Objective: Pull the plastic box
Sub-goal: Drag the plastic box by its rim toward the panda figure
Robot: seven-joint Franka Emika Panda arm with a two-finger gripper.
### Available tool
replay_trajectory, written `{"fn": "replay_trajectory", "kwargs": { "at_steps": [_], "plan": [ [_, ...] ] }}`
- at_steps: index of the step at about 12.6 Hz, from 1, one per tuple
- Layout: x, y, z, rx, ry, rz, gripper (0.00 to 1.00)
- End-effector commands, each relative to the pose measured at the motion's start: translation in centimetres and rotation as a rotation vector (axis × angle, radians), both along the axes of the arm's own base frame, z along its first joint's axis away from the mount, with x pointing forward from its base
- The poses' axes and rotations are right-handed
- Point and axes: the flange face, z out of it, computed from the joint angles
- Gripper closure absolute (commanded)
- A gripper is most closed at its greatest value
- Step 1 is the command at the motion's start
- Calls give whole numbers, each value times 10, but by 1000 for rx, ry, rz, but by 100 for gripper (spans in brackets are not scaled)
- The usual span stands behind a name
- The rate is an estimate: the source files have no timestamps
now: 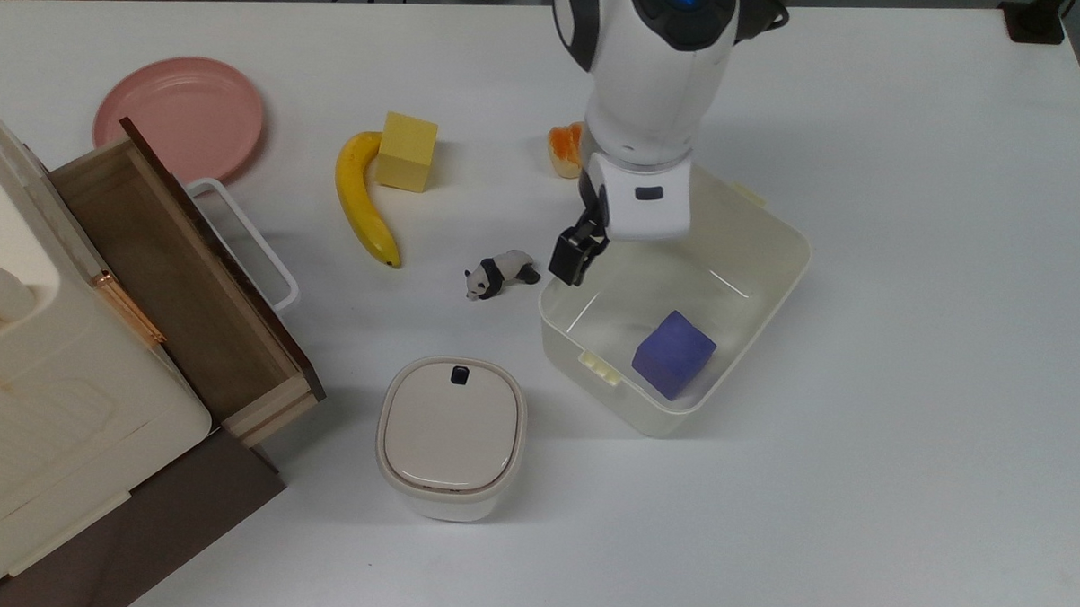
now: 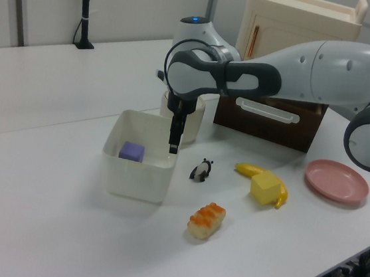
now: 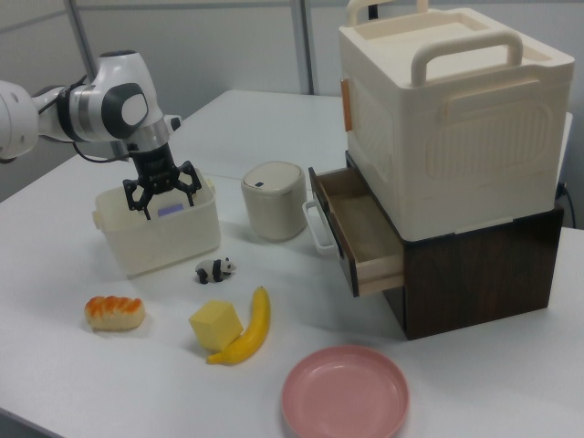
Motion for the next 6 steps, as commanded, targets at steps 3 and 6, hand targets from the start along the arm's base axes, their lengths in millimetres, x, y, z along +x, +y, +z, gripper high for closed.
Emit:
{"fn": "replay_trajectory", "kwargs": {
  "at_steps": [3, 6],
  "plan": [
    [-4, -25, 19, -11, 9, 112, 0],
    [-3, -25, 31, 10, -14, 29, 0]
  ]
}}
